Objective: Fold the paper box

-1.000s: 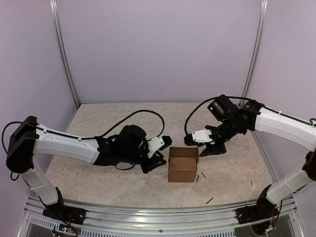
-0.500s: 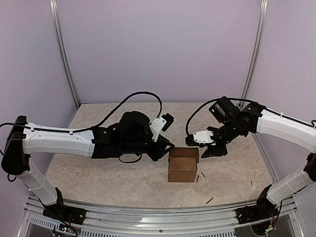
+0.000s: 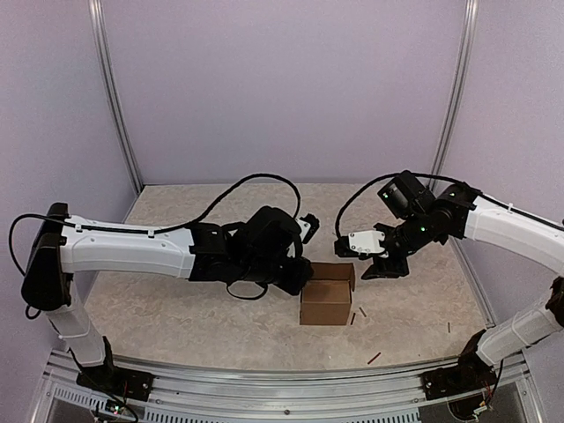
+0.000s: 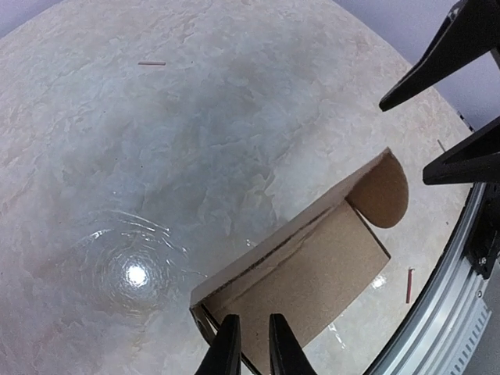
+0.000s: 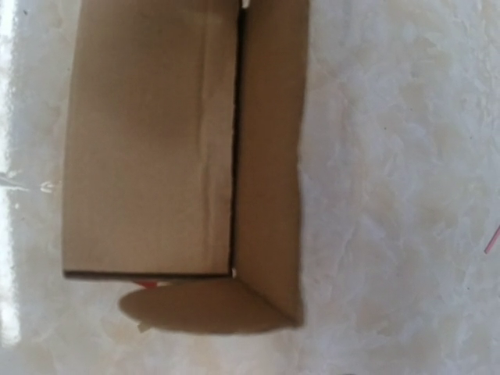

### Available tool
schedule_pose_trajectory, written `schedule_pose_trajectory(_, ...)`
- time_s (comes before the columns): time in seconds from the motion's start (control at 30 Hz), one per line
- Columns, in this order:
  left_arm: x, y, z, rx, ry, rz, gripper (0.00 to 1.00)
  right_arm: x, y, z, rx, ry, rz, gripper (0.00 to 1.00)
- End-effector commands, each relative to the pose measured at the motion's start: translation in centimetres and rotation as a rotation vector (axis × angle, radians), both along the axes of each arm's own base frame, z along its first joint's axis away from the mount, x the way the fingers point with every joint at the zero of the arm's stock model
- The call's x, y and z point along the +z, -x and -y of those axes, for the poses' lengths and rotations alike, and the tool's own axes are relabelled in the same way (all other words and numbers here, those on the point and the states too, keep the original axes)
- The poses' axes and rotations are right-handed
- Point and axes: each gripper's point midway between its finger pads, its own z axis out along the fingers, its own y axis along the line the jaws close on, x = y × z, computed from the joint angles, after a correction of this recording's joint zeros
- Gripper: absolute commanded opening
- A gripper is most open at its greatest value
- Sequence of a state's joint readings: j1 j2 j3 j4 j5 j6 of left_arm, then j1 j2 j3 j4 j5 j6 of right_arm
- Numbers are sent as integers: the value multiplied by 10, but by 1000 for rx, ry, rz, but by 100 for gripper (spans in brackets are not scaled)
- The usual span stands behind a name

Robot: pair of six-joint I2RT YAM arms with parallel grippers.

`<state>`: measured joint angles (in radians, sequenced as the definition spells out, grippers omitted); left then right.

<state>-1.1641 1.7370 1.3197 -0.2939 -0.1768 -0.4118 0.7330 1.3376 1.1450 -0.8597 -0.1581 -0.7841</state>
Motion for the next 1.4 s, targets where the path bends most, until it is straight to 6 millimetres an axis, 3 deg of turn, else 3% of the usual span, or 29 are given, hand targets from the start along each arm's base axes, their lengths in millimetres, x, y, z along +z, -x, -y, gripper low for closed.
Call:
schedule_pose_trajectory(0.0,-17,-6,-12,86,-95,-7,11,2,4,0,-7,-10,1,47)
schedule_pose_trajectory(0.2,-13,-11,-21,125,-128,20,5,0,5,1,-6,-7,-7,47)
schedule_pose_trajectory(0.37,-3,0,-12,51,-89,17,8,-1,4,-2,-2,-9,-15,47)
schedule_pose_trajectory(0.53,21,8,-20,11,-43,43,22,2,5,-5,4,-21,-23,47)
schedule_pose_trajectory(0.6,30,6,-28,26,-37,48,30,1,5,-5,7,-21,-27,47)
schedule_pose_trajectory(0.7,36,1,-32,25,-23,44,34,-1,5,-4,11,-12,-22,48)
schedule_pose_trajectory(0.97,11,-11,-25,6,-54,-27,27,-1,4,-4,11,-3,-21,48)
schedule_pose_trajectory(1.07,7,-11,-20,-11,-62,-37,20,-2,4,-3,8,1,-20,48)
schedule_pose_trajectory(1.37,-4,-15,-13,-30,-87,-42,14,-3,4,-2,3,0,-21,48)
